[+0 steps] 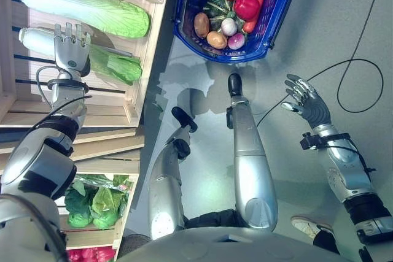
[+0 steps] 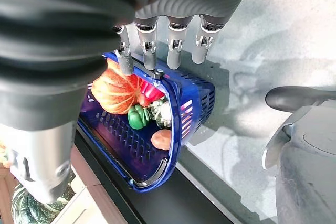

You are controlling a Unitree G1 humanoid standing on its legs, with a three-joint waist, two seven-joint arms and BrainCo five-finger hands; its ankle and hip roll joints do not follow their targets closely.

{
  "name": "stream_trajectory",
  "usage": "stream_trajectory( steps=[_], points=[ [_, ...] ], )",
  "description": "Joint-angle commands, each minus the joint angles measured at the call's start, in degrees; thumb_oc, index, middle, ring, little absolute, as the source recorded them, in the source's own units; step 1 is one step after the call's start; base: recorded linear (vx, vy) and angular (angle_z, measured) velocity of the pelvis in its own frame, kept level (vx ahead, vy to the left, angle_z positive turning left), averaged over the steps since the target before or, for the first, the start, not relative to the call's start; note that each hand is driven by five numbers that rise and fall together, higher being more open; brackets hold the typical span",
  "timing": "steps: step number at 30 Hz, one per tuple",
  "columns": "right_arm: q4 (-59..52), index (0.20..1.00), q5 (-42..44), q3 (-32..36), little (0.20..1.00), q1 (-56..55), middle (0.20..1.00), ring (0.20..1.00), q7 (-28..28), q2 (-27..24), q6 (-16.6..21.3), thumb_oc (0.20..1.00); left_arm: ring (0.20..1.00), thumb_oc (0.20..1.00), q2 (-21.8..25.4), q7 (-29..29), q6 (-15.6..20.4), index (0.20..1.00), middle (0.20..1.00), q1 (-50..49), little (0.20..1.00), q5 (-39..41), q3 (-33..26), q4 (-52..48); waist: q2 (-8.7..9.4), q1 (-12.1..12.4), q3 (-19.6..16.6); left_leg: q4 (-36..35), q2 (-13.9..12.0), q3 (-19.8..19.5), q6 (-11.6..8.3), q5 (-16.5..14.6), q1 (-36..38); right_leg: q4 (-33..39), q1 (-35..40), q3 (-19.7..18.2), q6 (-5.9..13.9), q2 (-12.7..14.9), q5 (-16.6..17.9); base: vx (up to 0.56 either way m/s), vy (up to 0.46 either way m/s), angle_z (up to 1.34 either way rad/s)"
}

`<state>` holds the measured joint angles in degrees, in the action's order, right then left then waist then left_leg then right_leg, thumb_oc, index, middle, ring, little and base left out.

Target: Pick up fruits and vegetables into the basket

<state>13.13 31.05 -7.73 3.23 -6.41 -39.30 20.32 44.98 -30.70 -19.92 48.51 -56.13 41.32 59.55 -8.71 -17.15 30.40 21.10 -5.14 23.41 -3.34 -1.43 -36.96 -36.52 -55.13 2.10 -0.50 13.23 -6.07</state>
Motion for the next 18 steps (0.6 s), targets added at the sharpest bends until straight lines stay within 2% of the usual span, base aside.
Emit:
stream_trajectory(
  steps=[1,6,18],
  points=[
    [-2.1,1.0,1.2,-1.0,1.0,-0.2,1.0,1.0,0.5,-0.1,2.7,1.0,1.0,1.0,5.4,1.4,-3.0,1.0,1.0,-0.9,1.0,3.3,-0.8,4.6,-0.78,-2.5,-0.6,13.1,-1.2,0.4,-0.73,-7.5,-7.8,5.5,-1.2,-2.4,6.11,-0.6,1.4,0.0,0.0,0.0],
    [-2.9,1.0,0.9,-0.9,1.0,0.0,1.0,1.0,1.5,-0.1,2.1,1.0,1.0,1.0,5.5,1.9,-3.4,1.0,1.0,-1.7,1.0,4.0,-0.6,5.6,-0.87,-2.5,-0.6,13.5,-1.4,0.4,-0.79,-7.6,-9.0,5.9,-2.2,-3.0,6.29,-0.5,1.8,0.0,0.016,-0.03],
    [-3.6,1.0,1.0,0.0,1.0,1.1,1.0,1.0,3.6,-1.3,4.0,1.0,1.0,1.0,6.7,2.5,-9.1,1.0,1.0,-2.2,1.0,5.7,-1.5,7.1,-1.16,-1.9,-0.6,15.1,-1.5,0.0,-0.49,-8.2,-12.8,5.1,-6.1,-3.9,6.29,-0.5,2.2,0.01,0.023,-0.02]
  ],
)
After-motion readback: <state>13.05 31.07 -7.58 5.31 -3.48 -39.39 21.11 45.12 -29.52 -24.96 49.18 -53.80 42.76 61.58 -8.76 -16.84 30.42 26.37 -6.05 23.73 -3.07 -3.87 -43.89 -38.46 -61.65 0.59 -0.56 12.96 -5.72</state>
